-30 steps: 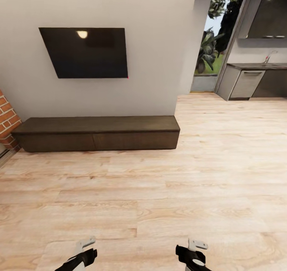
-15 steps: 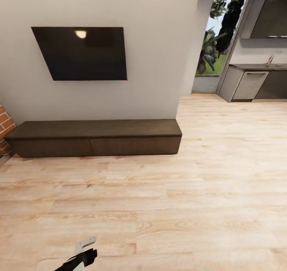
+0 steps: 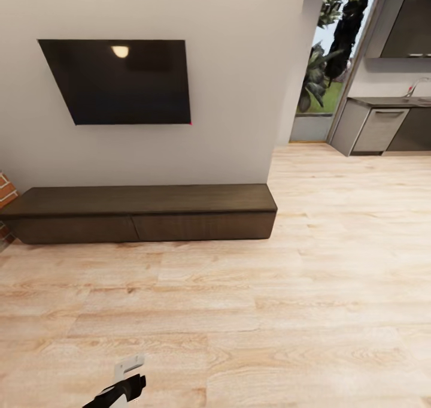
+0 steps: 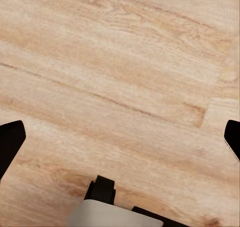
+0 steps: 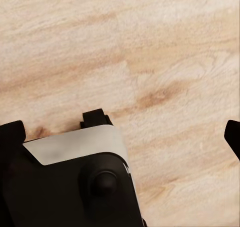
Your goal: Place each of the two pumpkins and all three candles from the living room inside a cabinet in the living room (use any cabinet), then make sure every cabinet is closed, and position the cauldron so it is next to a table in the living room.
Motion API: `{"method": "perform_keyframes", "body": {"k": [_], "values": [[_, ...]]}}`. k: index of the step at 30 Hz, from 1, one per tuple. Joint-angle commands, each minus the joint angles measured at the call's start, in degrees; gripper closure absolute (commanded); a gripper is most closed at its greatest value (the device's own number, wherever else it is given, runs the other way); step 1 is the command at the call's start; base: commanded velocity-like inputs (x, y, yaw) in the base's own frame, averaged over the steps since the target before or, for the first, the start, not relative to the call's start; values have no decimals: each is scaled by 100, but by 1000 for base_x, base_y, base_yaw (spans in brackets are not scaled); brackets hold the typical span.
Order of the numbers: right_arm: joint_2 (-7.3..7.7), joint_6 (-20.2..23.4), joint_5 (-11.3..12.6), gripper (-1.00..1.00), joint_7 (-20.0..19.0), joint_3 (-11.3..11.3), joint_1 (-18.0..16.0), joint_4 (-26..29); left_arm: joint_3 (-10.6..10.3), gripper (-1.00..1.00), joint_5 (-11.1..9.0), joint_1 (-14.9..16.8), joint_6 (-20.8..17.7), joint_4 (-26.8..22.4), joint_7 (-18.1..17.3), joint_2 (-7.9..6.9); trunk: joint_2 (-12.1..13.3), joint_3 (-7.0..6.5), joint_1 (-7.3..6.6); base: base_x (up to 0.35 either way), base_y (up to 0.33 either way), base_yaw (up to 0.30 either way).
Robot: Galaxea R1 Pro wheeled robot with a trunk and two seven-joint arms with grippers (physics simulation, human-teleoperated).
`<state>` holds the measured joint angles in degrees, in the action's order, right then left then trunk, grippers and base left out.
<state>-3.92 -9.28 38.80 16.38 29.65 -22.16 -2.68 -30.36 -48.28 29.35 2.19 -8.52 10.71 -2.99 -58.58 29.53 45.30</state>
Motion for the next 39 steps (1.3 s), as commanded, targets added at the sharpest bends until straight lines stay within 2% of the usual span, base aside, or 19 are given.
{"method": "perform_keyframes", "body": {"k": [1,39], "values": [[-5,-35,48,-100,-3,45,-8,-22,-49,-100,-50,1,10,-10,28,-1,-3,5,3,287,93,0],[5,-31,49,-100,-3,49,-8,-22,-49,-100,-45,1,10,-12,28,-2,-3,5,3,302,18,0]]}}
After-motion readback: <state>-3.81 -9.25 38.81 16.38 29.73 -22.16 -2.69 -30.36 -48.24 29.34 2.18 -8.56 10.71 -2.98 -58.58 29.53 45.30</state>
